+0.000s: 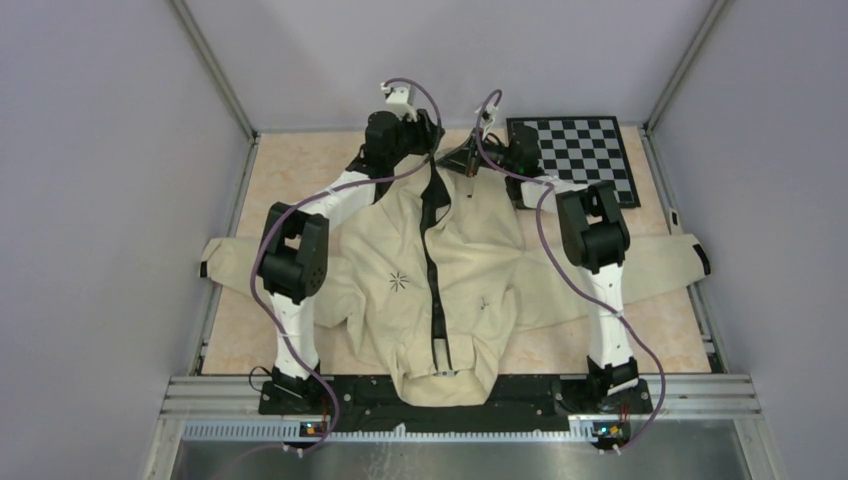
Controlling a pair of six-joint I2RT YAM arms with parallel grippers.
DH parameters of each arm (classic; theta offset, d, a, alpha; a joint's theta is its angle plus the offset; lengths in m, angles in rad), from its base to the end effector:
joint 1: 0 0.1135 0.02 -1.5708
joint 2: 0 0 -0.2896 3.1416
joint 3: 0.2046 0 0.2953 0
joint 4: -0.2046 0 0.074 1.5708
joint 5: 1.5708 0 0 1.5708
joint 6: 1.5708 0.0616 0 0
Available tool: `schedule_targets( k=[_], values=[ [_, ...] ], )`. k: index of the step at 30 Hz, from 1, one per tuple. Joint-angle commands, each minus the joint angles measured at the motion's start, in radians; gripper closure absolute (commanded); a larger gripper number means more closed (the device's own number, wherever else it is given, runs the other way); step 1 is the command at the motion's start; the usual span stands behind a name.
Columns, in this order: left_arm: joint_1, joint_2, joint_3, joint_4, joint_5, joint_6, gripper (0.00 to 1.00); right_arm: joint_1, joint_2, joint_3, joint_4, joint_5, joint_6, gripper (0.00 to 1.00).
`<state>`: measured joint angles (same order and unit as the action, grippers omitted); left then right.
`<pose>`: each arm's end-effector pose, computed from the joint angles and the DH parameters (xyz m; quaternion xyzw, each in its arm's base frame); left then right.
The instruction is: Zip up the jacket
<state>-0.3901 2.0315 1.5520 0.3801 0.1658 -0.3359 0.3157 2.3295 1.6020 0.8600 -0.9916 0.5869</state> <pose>0.5206 -0.2250 0.2794 0.0756 0.7370 -0.2949 0.6034 0.5371 0.2297 0.1904 -0.2763 0.6225 0.5706 0.4588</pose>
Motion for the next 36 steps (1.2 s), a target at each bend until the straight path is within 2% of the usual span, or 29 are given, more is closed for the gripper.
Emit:
schedule_targets(
  k=[1, 6, 11, 20, 22, 26, 29, 33, 36],
  values=[
    [-0.009, 0.002, 0.043, -0.021, -0.026, 0.023, 0.5, 0.001, -0.082, 0.026, 0.022, 0.002, -0.027, 1.0],
    [-0.01, 0.015, 0.061, -0.057, -0.052, 0.03, 0.5, 0.001, -0.082, 0.025, 0.024, 0.002, -0.026, 1.0],
    [-0.013, 0.024, 0.071, -0.082, -0.061, 0.038, 0.56, 0.001, -0.08, 0.026, 0.023, 0.002, -0.025, 1.0],
    [-0.016, 0.039, 0.09, -0.102, -0.045, 0.051, 0.61, 0.002, -0.082, 0.026, 0.022, 0.007, -0.023, 1.0],
    [-0.018, 0.038, 0.091, -0.103, -0.042, 0.055, 0.65, 0.001, -0.083, 0.026, 0.023, 0.012, -0.021, 1.0],
    [-0.026, 0.021, 0.072, -0.077, -0.041, 0.07, 0.82, 0.002, -0.082, 0.03, 0.02, 0.034, -0.009, 1.0],
    [-0.035, -0.02, 0.011, -0.003, -0.05, 0.086, 0.99, 0.001, -0.083, 0.026, 0.022, 0.08, 0.019, 1.0],
    [-0.054, -0.084, -0.085, 0.102, -0.098, 0.098, 1.0, 0.003, -0.1, -0.006, 0.082, 0.202, 0.112, 1.0],
    [-0.08, -0.111, -0.115, 0.124, -0.154, 0.11, 1.0, 0.011, -0.117, -0.015, 0.081, 0.313, 0.155, 1.0]
  ],
)
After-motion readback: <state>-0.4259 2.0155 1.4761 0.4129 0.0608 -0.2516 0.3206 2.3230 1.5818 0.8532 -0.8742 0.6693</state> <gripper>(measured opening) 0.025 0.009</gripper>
